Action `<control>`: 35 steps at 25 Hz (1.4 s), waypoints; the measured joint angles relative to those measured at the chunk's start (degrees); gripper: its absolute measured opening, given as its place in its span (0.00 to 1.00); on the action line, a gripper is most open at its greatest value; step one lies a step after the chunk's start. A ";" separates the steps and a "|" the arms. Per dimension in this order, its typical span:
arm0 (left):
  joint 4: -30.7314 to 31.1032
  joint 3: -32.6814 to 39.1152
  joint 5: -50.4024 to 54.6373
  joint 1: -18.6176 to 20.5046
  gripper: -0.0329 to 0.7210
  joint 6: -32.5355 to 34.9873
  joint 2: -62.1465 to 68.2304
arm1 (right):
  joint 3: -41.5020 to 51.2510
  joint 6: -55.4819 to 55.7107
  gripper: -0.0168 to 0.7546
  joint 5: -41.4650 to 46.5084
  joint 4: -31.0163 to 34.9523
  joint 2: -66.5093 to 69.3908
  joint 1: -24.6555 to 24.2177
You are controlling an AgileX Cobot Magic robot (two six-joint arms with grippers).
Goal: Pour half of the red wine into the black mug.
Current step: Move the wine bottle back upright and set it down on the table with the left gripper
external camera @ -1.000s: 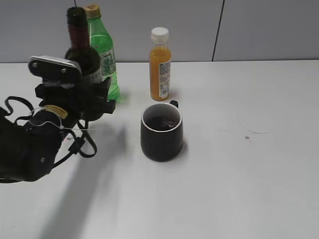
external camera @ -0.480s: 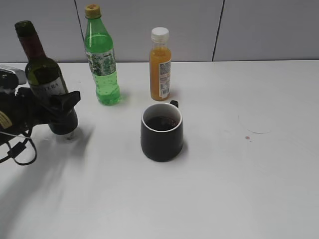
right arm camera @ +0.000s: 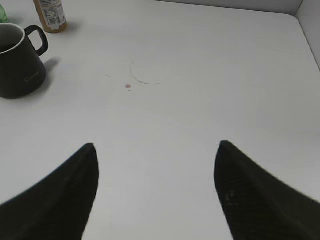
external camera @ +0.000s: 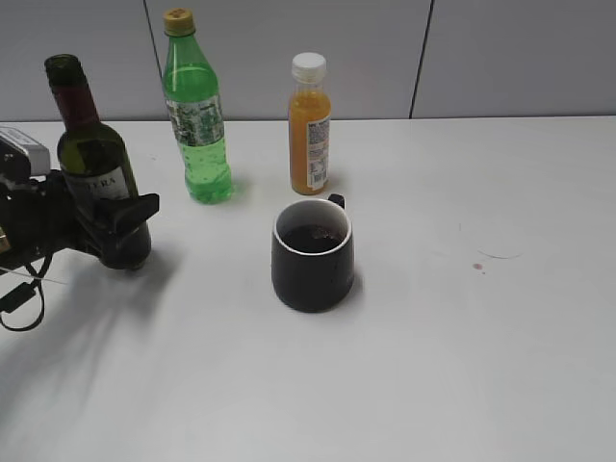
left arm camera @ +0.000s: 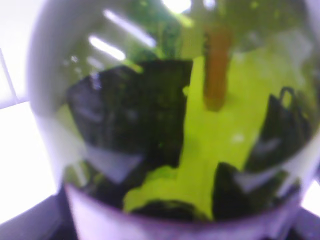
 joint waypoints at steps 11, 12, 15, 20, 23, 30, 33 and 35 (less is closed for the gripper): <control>0.45 -3.04 -0.86 -0.61 0.75 -0.38 4.78 | 0.00 0.00 0.73 0.00 0.00 0.00 0.00; 0.44 -3.14 -1.21 -0.61 0.75 -0.46 5.02 | 0.00 0.00 0.73 0.00 0.00 0.00 0.00; 0.02 -3.26 -1.44 -0.61 0.75 -0.46 5.24 | 0.00 0.00 0.73 0.00 0.00 0.00 0.00; -0.15 -3.25 -1.49 -0.61 0.75 -0.51 5.24 | 0.00 0.00 0.73 0.00 0.00 0.00 0.00; -0.39 -3.32 -2.41 -0.61 0.87 -1.77 5.24 | 0.00 0.00 0.73 0.00 0.00 0.00 0.00; 0.26 -3.24 -2.83 -0.61 0.94 -3.86 4.57 | 0.00 0.00 0.73 0.00 0.00 0.00 0.00; -0.64 -2.14 -2.83 -0.55 0.94 -3.86 1.50 | 0.00 0.00 0.73 0.00 0.00 0.00 0.00; -1.14 -0.80 -2.83 -0.18 0.94 -3.92 -1.83 | 0.00 0.00 0.73 0.00 0.00 0.00 0.00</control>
